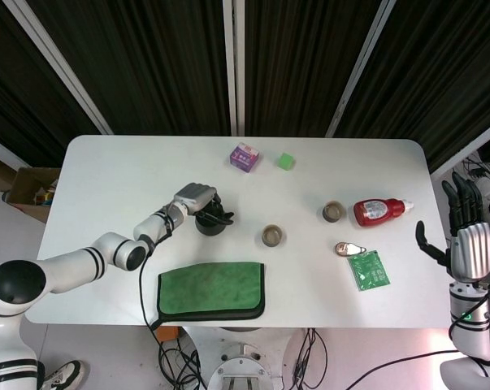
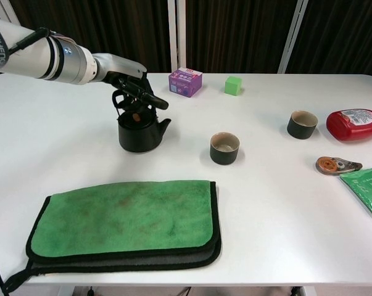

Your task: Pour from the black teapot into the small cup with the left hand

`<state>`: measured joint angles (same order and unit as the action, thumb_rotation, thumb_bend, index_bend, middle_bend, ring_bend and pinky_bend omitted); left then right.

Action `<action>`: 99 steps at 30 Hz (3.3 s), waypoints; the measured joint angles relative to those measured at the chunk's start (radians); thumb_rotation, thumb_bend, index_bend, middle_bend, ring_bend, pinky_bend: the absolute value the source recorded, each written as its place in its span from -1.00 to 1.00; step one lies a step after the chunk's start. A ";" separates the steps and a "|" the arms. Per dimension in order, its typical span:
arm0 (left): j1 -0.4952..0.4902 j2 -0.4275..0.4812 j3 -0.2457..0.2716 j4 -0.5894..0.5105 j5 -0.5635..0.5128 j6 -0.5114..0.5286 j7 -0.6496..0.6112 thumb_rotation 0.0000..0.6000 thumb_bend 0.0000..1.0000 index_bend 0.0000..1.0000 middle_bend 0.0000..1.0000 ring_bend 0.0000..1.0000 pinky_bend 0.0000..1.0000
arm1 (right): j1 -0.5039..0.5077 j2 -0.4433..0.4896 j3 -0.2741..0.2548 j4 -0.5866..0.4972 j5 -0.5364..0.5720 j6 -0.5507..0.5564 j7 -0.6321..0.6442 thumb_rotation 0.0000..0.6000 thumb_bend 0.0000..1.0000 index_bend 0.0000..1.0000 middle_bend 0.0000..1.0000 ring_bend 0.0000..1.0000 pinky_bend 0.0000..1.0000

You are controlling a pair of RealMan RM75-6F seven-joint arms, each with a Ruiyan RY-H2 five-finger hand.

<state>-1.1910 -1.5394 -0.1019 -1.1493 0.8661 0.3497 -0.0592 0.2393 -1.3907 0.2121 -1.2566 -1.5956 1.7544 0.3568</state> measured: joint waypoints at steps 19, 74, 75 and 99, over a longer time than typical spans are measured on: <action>0.006 0.019 -0.024 -0.017 0.029 -0.053 -0.055 -0.32 -0.99 0.36 0.59 0.52 -0.33 | 0.004 -0.003 0.002 0.005 0.003 -0.008 -0.009 1.00 -0.09 -1.00 -1.00 -1.00 -1.00; 0.070 0.133 -0.098 -0.161 0.124 0.017 -0.173 -0.20 -0.96 0.77 0.96 0.84 -0.33 | 0.015 -0.017 0.001 0.009 0.008 -0.022 -0.012 1.00 -0.10 -1.00 -1.00 -1.00 -1.00; 0.074 0.131 -0.097 -0.164 0.124 0.040 -0.164 -0.21 -0.96 0.79 0.97 0.85 -0.33 | 0.015 -0.017 0.000 0.009 0.008 -0.023 -0.012 1.00 -0.10 -1.00 -1.00 -1.00 -1.00; 0.196 -0.105 -0.088 -0.121 0.120 0.677 0.263 0.96 -0.62 1.00 1.00 1.00 -0.25 | 0.015 -0.012 -0.008 -0.001 0.002 -0.030 -0.016 1.00 -0.12 -1.00 -1.00 -1.00 -1.00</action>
<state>-0.9948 -1.6448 -0.1894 -1.2703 0.9866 1.0272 0.2039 0.2544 -1.4027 0.2045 -1.2572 -1.5932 1.7240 0.3404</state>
